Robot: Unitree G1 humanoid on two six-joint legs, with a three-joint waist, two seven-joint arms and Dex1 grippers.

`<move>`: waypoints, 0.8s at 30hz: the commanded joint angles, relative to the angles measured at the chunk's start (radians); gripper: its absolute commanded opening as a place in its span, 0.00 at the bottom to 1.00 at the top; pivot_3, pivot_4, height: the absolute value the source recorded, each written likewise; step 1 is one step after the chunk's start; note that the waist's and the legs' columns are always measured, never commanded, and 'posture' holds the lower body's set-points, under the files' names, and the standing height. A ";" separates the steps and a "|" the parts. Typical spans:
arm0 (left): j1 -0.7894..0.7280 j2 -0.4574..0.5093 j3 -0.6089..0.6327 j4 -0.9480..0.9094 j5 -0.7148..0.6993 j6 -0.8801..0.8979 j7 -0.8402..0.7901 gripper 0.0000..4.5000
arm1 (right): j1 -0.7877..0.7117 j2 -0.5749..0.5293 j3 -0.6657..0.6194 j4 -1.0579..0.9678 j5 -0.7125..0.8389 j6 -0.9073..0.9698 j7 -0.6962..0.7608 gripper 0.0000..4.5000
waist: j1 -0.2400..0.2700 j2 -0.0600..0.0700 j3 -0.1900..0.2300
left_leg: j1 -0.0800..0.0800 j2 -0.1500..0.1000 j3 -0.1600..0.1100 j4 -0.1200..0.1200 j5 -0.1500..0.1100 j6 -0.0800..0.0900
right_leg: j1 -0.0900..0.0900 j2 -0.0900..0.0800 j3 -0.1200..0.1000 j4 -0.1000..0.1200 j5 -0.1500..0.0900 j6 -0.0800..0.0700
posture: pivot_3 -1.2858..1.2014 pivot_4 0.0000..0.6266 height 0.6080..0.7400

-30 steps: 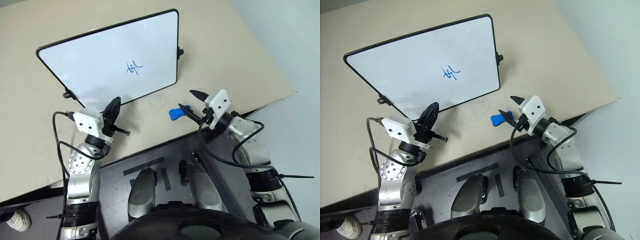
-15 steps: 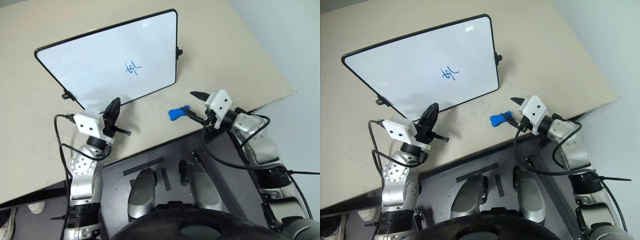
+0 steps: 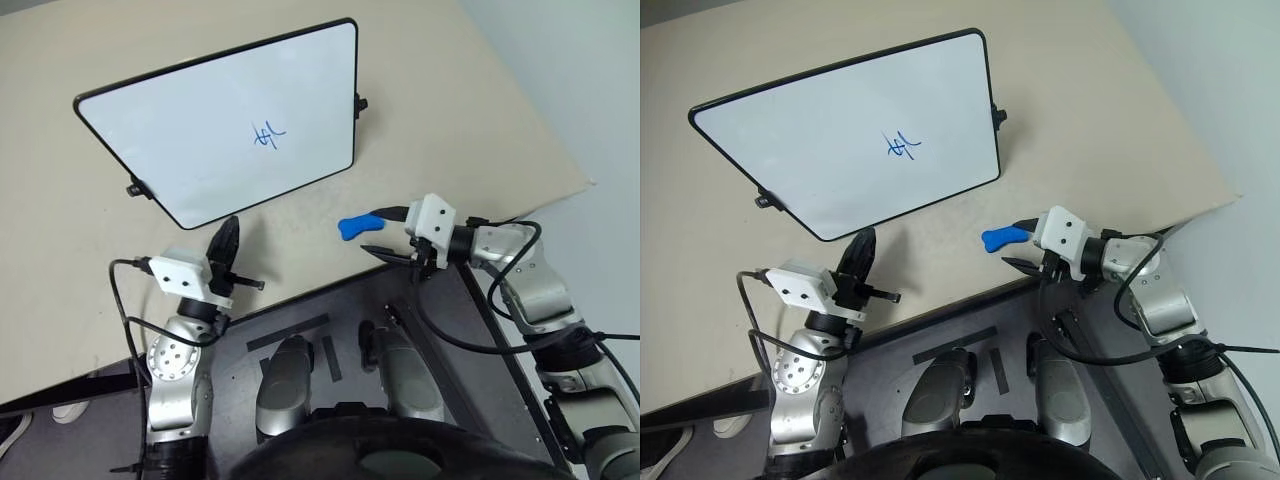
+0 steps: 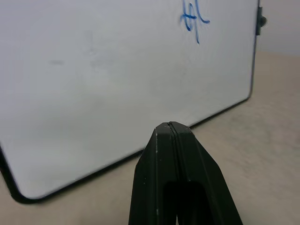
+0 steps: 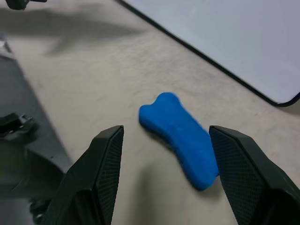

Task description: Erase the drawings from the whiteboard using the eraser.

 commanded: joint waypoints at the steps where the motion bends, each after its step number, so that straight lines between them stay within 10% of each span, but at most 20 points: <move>1: -0.013 0.008 -0.001 -0.035 -0.001 -0.011 -0.005 0.00 | -0.003 -0.010 -0.015 -0.022 0.005 -0.002 0.005 0.68 | 0.000 0.000 0.000 | 0.000 0.000 0.000 0.000 0.000 0.000 | 0.000 0.000 0.000 0.000 0.000 0.000 | 0.52 0.24 1.00; 24: -0.062 -0.019 -0.031 0.029 0.011 -0.050 -0.005 0.00 | -0.136 0.041 0.054 0.206 -0.070 -0.143 0.057 0.68 | 0.000 0.000 0.000 | 0.000 0.000 -0.001 0.002 0.000 0.000 | 0.001 0.001 0.001 0.000 0.001 -0.002 | 0.52 0.24 1.00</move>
